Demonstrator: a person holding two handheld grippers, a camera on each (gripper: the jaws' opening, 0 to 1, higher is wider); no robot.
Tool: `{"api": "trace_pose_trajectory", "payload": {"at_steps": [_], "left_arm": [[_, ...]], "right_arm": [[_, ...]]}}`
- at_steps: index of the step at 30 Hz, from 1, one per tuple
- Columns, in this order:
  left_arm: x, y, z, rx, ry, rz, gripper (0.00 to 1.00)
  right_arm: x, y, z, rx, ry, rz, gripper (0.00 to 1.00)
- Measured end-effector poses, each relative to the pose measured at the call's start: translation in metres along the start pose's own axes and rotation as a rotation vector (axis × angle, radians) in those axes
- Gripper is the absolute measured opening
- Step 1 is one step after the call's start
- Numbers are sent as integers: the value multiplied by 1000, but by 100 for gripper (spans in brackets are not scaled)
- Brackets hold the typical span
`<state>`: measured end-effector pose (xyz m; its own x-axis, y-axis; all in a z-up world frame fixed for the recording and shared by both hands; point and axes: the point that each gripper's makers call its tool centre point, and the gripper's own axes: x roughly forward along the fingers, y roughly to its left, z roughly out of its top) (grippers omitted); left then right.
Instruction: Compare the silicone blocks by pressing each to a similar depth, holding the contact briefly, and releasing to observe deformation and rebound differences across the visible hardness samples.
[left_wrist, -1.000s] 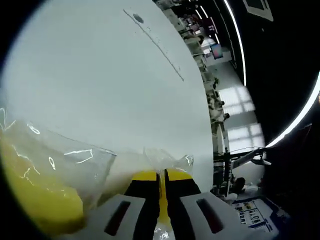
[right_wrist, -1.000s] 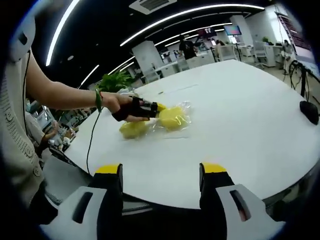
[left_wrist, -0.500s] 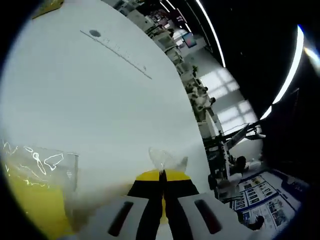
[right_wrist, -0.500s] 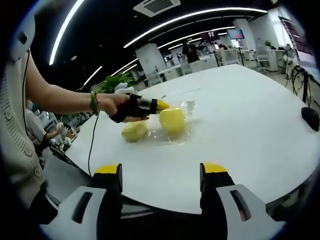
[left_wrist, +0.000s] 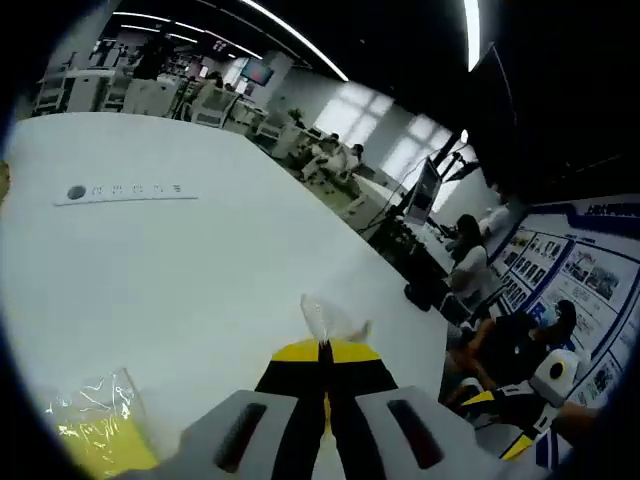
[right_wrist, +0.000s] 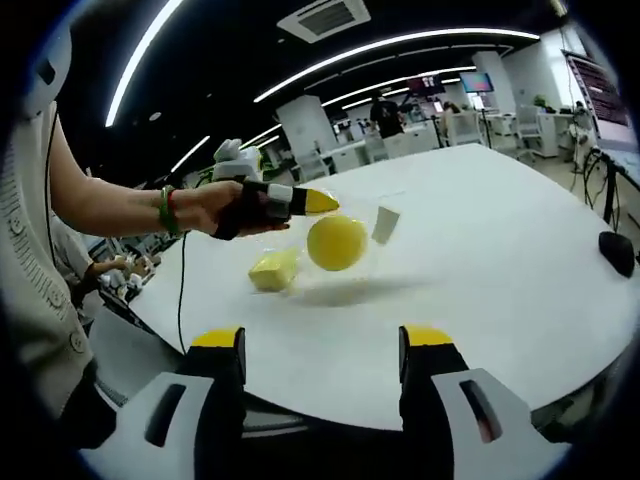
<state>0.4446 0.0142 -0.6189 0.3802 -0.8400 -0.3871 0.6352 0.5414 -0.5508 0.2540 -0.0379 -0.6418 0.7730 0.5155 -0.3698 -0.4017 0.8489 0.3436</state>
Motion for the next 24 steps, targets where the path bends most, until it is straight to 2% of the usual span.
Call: {"api": "trace_pose_trajectory", "payload": {"at_steps": [5,10,23,24], "left_arm": [[-12,-18,-4,36,16,-32,0],[-25,-30,-3,63,26,-58,0],[-70,-69,30,189,-14,-115,0],[-74,-71,31,152,-9,-124,0]], "right_arm": [[0,2,-2,0,22,21,61],[-2,1,6,-14,10,14,67],[-1,9,43,-113,-24,41,70],[0,11,48,-128,-25,46,70]]}}
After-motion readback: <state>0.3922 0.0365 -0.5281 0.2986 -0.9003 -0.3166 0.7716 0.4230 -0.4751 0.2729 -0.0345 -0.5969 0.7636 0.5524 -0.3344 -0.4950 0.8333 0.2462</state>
